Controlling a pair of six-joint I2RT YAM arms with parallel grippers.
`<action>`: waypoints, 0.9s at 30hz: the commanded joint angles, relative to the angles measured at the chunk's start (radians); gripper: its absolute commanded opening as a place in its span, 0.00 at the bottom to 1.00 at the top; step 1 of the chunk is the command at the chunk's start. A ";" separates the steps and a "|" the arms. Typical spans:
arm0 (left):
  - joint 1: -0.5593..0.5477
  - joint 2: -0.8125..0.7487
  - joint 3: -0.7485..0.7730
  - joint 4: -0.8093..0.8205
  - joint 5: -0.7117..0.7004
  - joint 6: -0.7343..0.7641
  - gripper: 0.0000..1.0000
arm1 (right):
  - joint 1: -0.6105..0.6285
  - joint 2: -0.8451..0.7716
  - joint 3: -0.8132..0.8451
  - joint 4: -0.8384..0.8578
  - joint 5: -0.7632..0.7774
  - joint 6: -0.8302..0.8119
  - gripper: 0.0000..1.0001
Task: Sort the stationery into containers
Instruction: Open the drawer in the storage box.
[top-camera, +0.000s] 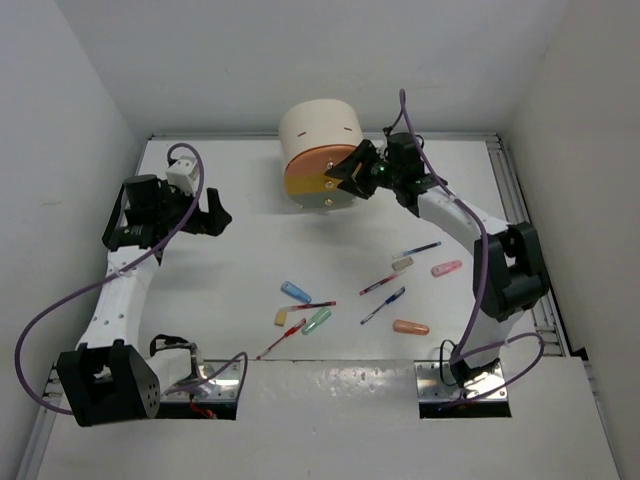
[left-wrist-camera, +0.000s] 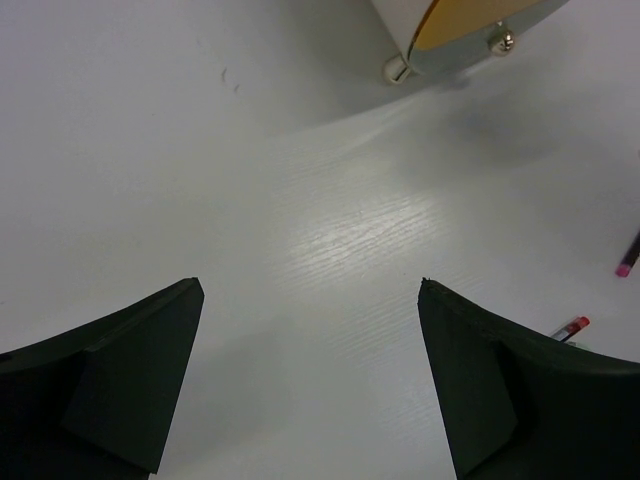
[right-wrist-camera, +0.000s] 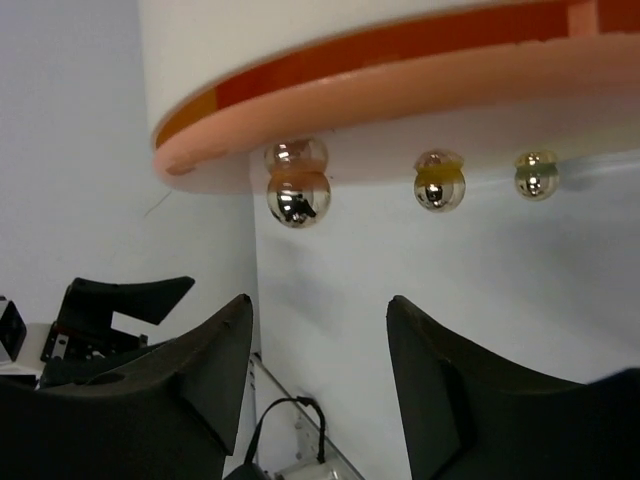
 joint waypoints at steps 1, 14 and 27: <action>0.015 0.014 0.044 0.049 0.063 0.028 0.96 | 0.008 0.014 0.080 0.043 0.040 0.025 0.56; 0.041 0.051 0.015 0.082 0.119 0.035 0.96 | 0.042 0.065 0.166 -0.064 0.184 -0.021 0.45; 0.058 0.054 0.007 0.086 0.136 0.043 0.96 | 0.045 0.100 0.206 -0.064 0.207 -0.067 0.44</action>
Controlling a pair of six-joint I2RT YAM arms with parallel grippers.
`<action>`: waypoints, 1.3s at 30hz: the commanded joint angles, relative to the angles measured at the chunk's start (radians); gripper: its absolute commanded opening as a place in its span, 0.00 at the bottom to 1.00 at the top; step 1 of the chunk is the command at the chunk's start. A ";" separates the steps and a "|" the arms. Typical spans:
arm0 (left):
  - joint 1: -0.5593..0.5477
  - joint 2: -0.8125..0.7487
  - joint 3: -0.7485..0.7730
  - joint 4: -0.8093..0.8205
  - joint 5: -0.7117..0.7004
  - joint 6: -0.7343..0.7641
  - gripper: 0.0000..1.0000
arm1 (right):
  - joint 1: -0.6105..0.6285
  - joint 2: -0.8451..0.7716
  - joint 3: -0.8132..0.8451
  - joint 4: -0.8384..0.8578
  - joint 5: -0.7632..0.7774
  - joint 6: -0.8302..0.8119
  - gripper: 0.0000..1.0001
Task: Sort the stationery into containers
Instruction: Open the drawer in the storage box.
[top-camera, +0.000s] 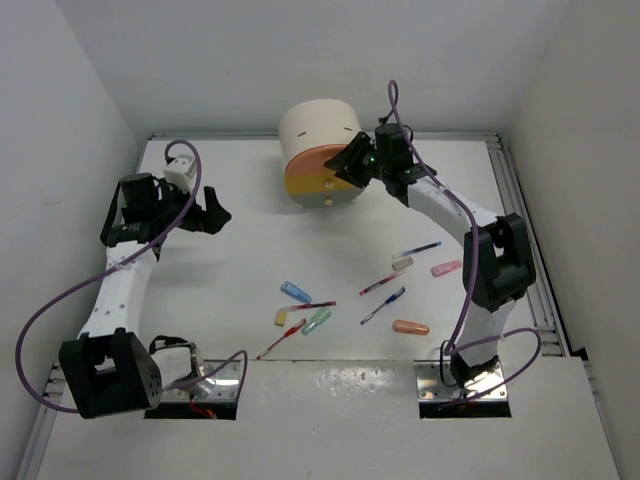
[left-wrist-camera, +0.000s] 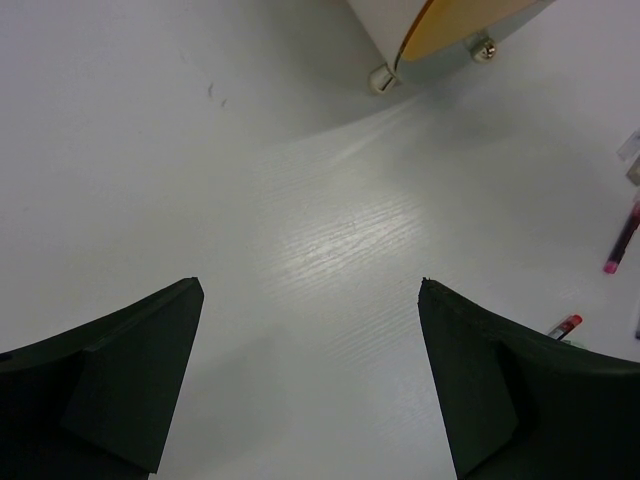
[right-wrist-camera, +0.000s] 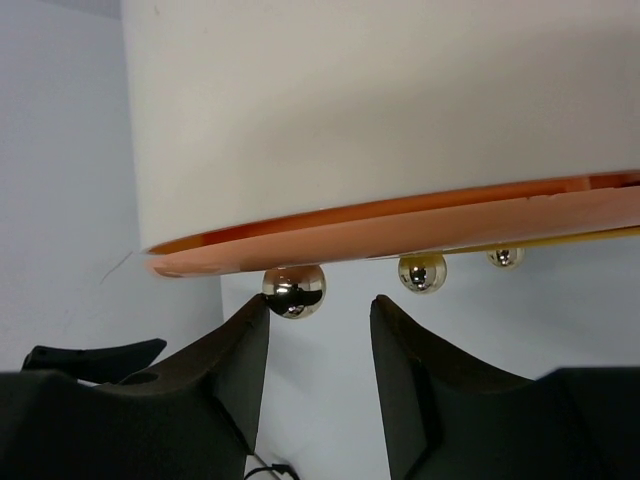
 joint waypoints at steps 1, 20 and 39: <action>0.014 0.003 0.006 0.042 0.037 0.020 0.96 | 0.004 0.003 0.054 0.013 0.024 -0.035 0.44; 0.034 0.014 -0.016 0.054 0.045 0.017 0.96 | 0.022 0.030 0.100 -0.019 0.049 -0.017 0.42; 0.044 0.015 -0.017 0.070 0.044 -0.005 0.97 | 0.038 -0.008 0.112 -0.086 0.060 -0.020 0.00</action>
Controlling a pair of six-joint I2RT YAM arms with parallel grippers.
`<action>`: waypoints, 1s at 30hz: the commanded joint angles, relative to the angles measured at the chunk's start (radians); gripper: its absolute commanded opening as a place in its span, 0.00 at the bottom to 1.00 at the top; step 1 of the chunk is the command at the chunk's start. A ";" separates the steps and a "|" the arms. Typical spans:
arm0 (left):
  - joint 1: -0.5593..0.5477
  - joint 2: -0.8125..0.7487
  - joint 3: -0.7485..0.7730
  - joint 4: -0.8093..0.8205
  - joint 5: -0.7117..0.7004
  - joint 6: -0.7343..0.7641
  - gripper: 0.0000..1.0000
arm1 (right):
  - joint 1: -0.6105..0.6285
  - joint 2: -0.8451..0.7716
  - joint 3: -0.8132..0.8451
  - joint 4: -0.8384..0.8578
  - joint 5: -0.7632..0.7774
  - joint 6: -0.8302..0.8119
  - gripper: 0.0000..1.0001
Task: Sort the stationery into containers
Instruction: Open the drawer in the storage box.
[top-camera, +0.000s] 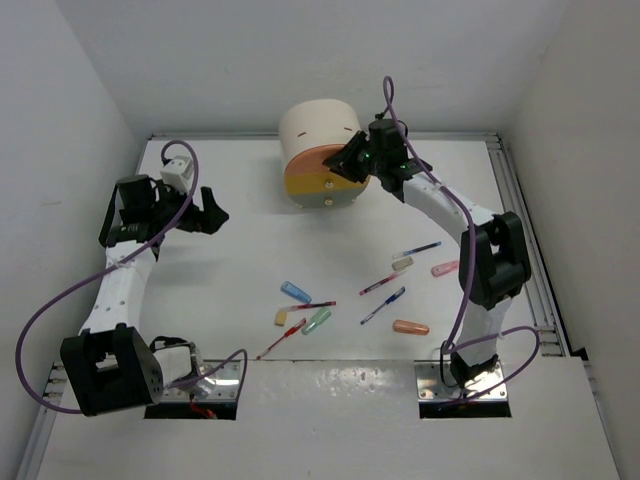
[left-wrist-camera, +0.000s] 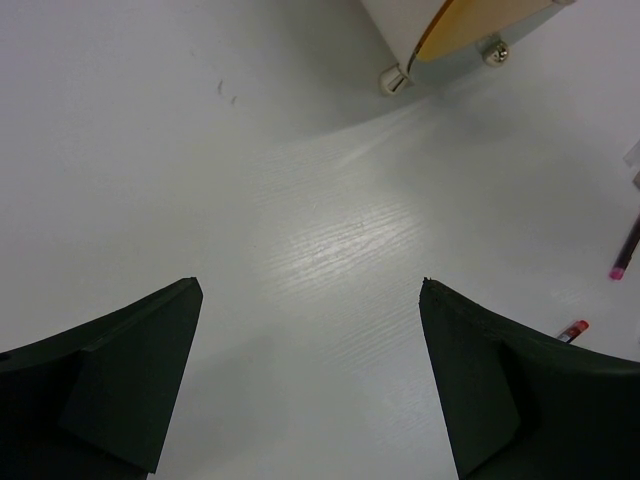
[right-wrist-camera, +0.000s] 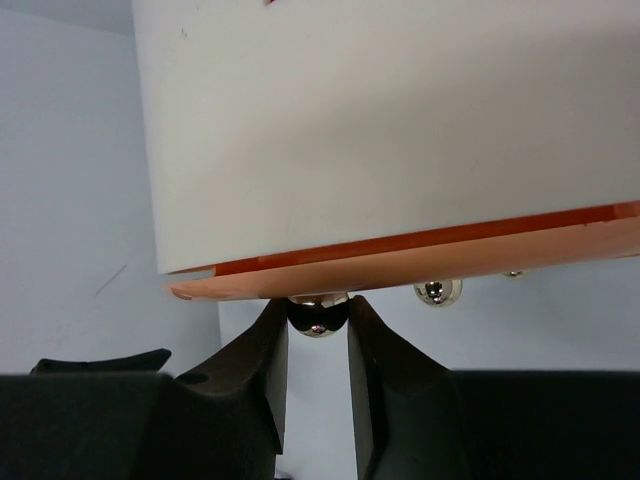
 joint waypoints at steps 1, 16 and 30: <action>0.017 0.001 0.002 0.041 0.028 -0.004 0.97 | 0.014 -0.042 0.033 -0.029 0.006 -0.019 0.00; 0.017 -0.073 -0.003 0.053 0.109 -0.001 0.99 | 0.038 -0.195 -0.156 -0.099 -0.041 -0.015 0.00; 0.017 -0.110 -0.003 0.015 0.191 0.069 0.98 | 0.043 -0.301 -0.277 -0.090 -0.098 -0.021 0.84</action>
